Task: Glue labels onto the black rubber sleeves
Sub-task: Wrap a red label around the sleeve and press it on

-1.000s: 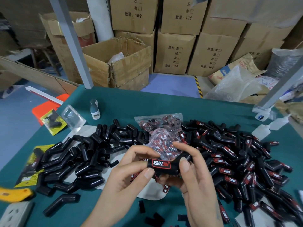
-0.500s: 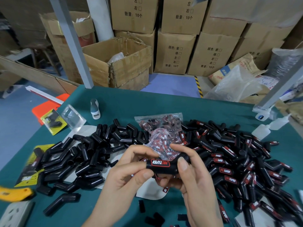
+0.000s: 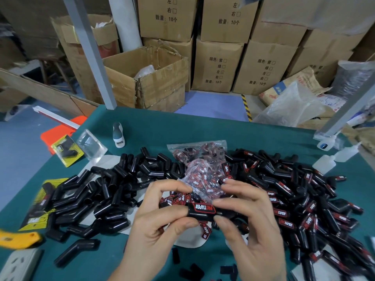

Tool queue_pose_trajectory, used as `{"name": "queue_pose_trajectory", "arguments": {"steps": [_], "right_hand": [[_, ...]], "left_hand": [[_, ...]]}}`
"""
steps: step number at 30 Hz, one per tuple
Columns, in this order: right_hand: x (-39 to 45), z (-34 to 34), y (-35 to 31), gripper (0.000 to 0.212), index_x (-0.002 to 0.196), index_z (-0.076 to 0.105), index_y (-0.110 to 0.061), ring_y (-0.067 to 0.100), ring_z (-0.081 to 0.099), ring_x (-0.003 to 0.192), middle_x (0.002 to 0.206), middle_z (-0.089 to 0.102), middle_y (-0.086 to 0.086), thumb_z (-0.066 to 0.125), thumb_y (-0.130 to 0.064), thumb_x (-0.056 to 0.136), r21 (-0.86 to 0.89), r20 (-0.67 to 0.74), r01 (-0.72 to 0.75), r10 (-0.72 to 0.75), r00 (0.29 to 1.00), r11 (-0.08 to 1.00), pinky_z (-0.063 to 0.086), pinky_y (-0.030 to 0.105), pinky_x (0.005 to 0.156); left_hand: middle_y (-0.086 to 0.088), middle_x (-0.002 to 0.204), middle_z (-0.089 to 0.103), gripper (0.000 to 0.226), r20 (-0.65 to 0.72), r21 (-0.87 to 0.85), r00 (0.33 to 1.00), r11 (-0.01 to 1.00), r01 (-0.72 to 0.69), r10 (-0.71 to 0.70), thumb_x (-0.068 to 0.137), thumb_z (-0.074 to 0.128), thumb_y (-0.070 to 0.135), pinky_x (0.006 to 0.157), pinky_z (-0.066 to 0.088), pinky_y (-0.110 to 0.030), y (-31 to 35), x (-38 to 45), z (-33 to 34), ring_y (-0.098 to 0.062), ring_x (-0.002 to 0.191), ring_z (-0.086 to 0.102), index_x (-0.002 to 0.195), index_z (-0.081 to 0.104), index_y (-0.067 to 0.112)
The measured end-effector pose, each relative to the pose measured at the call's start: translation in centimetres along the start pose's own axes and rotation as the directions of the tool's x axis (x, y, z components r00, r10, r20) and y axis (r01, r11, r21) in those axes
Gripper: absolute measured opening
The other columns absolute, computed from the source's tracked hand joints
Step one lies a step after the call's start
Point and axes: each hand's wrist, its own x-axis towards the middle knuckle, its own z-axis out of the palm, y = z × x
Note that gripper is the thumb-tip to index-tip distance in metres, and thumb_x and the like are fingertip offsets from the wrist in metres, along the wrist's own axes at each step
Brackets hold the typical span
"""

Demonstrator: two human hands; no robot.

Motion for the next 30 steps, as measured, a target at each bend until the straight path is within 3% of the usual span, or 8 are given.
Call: {"name": "queue_pose_trajectory", "arguments": {"steps": [4, 11, 15, 19, 24, 30], "right_hand": [[0.1, 0.5, -0.1, 0.02, 0.109, 0.075, -0.029, 0.026, 0.063, 0.124, 0.119, 0.066, -0.007, 0.074, -0.024, 0.09, -0.027, 0.065, 0.049, -0.047, 0.997, 0.998, 0.048, 0.032, 0.104], [0.1, 0.9, 0.1, 0.019, 0.107, 0.076, -0.027, 0.026, 0.067, 0.114, 0.111, 0.07, -0.007, 0.076, -0.021, 0.09, -0.098, 0.046, 0.148, -0.144, 0.988, 0.984, 0.048, 0.036, 0.104], [0.2, 0.2, 0.0, 0.032, 0.117, 0.071, -0.032, 0.025, 0.06, 0.127, 0.126, 0.062, -0.008, 0.078, -0.029, 0.086, -0.122, 0.009, 0.074, -0.073, 0.997, 0.99, 0.047, 0.03, 0.105], [-0.1, 0.1, -0.3, 0.036, 0.119, 0.069, -0.038, 0.022, 0.065, 0.118, 0.125, 0.061, -0.01, 0.08, -0.031, 0.084, -0.098, 0.011, 0.032, -0.031, 0.999, 0.995, 0.058, 0.039, 0.087], [-0.6, 1.0, -0.5, 0.046, 0.118, 0.068, -0.029, 0.008, 0.065, 0.109, 0.118, 0.061, -0.017, 0.087, -0.014, 0.079, -0.214, -0.032, 0.165, -0.175, 0.984, 0.963, 0.049, 0.015, 0.09], [-0.7, 1.9, -0.5, 0.034, 0.118, 0.066, -0.022, 0.01, 0.062, 0.102, 0.111, 0.06, -0.01, 0.078, -0.016, 0.087, -0.255, -0.054, 0.239, -0.261, 0.964, 0.937, 0.048, 0.02, 0.089]], "left_hand": [[0.005, 0.124, 0.06, 0.035, 0.013, 0.046, 0.999, 0.998, -0.046, 0.046, 0.103, 0.061, 0.051, 0.098, 0.046, -0.035, 0.1, 0.0, 0.0, -0.029, 0.119, 0.06, 0.088, 0.078, 0.025], [-0.001, 0.127, 0.058, 0.021, 0.032, 0.018, 0.997, 0.998, -0.067, 0.067, 0.105, 0.059, 0.044, 0.103, 0.045, -0.031, -0.1, 0.0, 0.1, -0.03, 0.122, 0.059, 0.1, 0.076, 0.034], [0.0, 0.131, 0.055, 0.021, 0.043, -0.014, 0.998, 0.998, -0.055, 0.055, 0.105, 0.061, 0.042, 0.104, 0.045, -0.03, -0.5, 0.2, 0.1, -0.031, 0.125, 0.056, 0.099, 0.077, 0.031], [-0.001, 0.136, 0.054, 0.021, 0.076, -0.045, 0.995, 0.997, -0.056, 0.059, 0.107, 0.059, 0.042, 0.108, 0.044, -0.033, -0.6, 0.4, 0.0, -0.031, 0.129, 0.055, 0.101, 0.076, 0.031], [0.001, 0.142, 0.052, 0.019, 0.131, -0.139, 0.991, 0.99, 0.008, 0.01, 0.101, 0.067, 0.048, 0.109, 0.044, -0.03, -0.2, 0.1, 0.0, -0.032, 0.133, 0.052, 0.112, 0.076, 0.035], [-0.002, 0.136, 0.055, 0.008, 0.111, -0.21, 0.993, 0.976, 0.058, -0.035, 0.1, 0.071, 0.039, 0.1, 0.05, -0.044, 0.3, -0.1, 0.4, -0.033, 0.125, 0.055, 0.106, 0.074, 0.034]]}}
